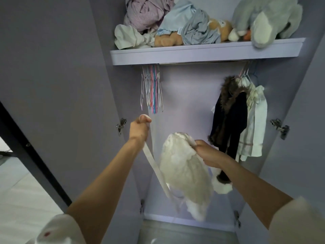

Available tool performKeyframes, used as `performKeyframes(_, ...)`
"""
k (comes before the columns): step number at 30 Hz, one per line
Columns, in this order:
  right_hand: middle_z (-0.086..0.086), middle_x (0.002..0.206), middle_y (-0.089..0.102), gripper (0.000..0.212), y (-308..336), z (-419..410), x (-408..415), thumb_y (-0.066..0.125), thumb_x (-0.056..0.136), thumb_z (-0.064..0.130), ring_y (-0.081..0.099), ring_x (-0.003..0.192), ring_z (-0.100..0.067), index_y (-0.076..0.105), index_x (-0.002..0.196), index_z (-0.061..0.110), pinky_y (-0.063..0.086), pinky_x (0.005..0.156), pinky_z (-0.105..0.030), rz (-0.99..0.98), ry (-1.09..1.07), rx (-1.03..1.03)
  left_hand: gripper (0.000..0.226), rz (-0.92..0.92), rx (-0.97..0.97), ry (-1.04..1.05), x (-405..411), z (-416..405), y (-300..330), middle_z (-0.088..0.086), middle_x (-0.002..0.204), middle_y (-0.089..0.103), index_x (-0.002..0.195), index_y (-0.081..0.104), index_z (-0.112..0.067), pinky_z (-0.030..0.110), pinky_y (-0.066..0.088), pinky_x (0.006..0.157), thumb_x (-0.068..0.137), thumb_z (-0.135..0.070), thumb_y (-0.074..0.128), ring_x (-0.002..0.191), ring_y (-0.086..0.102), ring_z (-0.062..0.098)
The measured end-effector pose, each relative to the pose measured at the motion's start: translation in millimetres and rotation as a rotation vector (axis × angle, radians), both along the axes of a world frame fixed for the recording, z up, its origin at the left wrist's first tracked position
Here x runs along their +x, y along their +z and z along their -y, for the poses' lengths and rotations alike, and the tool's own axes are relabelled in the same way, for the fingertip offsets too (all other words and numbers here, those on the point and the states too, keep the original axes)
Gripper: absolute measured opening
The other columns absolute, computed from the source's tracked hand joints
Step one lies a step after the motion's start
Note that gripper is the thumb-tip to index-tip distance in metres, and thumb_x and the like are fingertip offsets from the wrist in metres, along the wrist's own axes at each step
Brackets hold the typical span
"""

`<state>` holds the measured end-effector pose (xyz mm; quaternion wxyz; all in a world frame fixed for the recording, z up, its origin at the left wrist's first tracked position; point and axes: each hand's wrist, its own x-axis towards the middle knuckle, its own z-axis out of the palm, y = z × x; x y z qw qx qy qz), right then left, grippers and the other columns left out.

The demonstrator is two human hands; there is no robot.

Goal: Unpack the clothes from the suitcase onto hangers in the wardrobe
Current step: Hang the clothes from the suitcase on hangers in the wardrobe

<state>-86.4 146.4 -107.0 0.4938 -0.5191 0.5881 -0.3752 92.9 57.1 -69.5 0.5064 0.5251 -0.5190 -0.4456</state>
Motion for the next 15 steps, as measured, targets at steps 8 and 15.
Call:
performKeyframes(8, -0.015, 0.092, 0.068, 0.023, 23, 16, -4, 0.062, 0.087, 0.017, 0.067, 0.084, -0.025, 0.064, 0.098, -0.003, 0.054, 0.083, -0.034, 0.094, -0.354, -0.103, 0.065, 0.415, 0.226, -0.190, 22, 5, -46, 0.006, 0.141, 0.038, 0.142, 0.029, -0.018, 0.035, 0.038, 0.103, 0.088, -0.032, 0.061, 0.127, 0.043, 0.029)
performKeyframes(15, -0.009, 0.111, 0.065, 0.030, 43, 25, 10, 0.042, 0.098, 0.026, 0.062, 0.101, -0.022, 0.059, 0.112, 0.005, 0.045, 0.095, -0.037, 0.447, -0.199, -0.093, 0.046, -0.010, 0.330, -0.673, 3, -12, -39, 0.010, 0.116, 0.066, 0.117, 0.061, -0.011, 0.042, 0.050, 0.093, 0.086, -0.045, 0.056, 0.104, 0.064, 0.025)
